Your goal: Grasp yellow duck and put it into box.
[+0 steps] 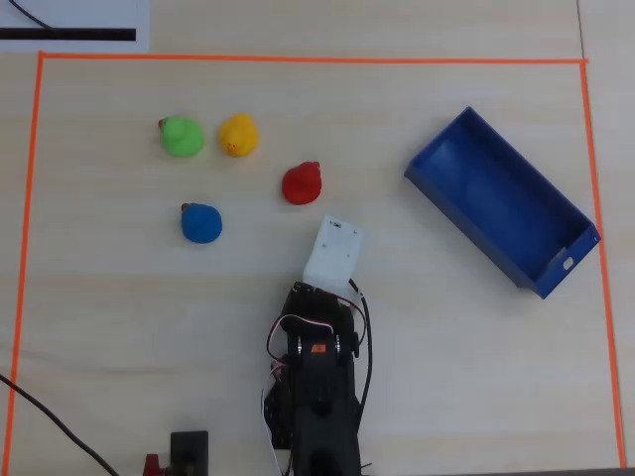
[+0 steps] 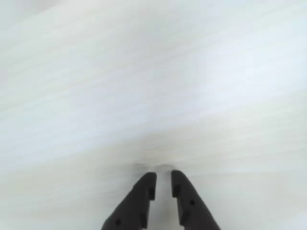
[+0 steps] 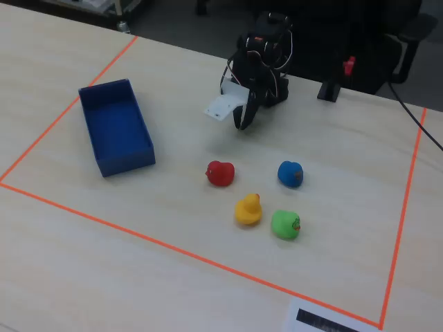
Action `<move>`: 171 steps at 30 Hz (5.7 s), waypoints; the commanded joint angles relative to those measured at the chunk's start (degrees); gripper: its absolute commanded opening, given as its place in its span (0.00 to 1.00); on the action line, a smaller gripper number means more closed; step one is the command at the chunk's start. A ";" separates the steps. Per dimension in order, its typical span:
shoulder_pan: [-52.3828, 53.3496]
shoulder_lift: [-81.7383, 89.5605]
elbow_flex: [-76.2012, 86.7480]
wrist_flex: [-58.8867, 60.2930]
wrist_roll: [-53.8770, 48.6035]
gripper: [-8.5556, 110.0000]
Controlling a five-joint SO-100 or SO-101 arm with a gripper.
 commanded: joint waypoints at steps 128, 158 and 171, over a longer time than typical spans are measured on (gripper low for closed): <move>-6.24 -110.48 -114.61 -7.21 17.67 0.07; 40.17 -91.76 -77.34 -49.57 -12.92 0.07; 39.90 -92.11 -65.74 -60.03 -14.50 0.25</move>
